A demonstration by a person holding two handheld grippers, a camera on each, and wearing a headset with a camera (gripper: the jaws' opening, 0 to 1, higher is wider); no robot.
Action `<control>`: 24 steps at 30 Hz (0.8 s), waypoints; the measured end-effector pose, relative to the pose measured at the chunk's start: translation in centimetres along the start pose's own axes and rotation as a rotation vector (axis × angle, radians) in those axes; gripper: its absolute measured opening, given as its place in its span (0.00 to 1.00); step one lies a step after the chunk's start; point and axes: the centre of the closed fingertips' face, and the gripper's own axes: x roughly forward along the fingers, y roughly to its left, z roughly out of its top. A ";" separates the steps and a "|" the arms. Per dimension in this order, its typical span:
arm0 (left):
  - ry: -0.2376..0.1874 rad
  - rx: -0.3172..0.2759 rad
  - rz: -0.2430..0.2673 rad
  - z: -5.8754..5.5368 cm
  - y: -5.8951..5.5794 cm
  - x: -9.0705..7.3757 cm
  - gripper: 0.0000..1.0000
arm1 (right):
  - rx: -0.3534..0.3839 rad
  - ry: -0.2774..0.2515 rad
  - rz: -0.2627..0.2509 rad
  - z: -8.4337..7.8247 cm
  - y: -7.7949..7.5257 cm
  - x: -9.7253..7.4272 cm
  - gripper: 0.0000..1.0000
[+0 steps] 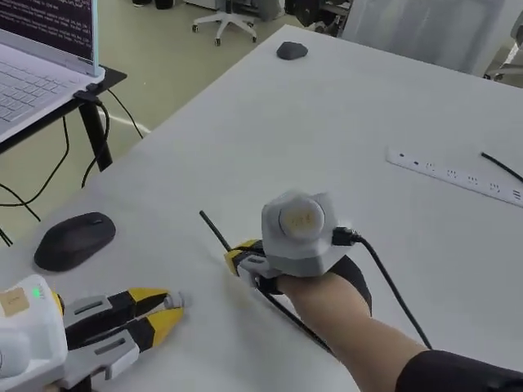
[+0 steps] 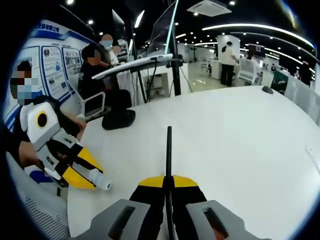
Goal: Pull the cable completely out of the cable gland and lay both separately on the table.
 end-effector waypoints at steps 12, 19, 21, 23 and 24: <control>0.047 0.064 -0.001 -1.2 -0.6 0.5 0.15 | -0.099 0.026 -0.029 -0.9 0.2 1.0 0.00; 0.049 0.077 0.017 -1.9 0.1 0.3 0.16 | -0.136 0.019 -0.033 -0.8 0.1 1.1 0.00; 0.044 0.061 0.017 -1.8 0.0 0.3 0.16 | -0.143 0.018 -0.033 -0.8 0.0 1.2 0.00; 0.039 0.063 0.016 -1.8 0.0 0.3 0.16 | -0.152 0.017 -0.035 -0.7 -0.1 1.3 0.00; 0.047 0.057 0.015 -1.9 0.0 0.3 0.16 | -0.152 0.017 -0.035 -0.7 -0.1 1.3 0.00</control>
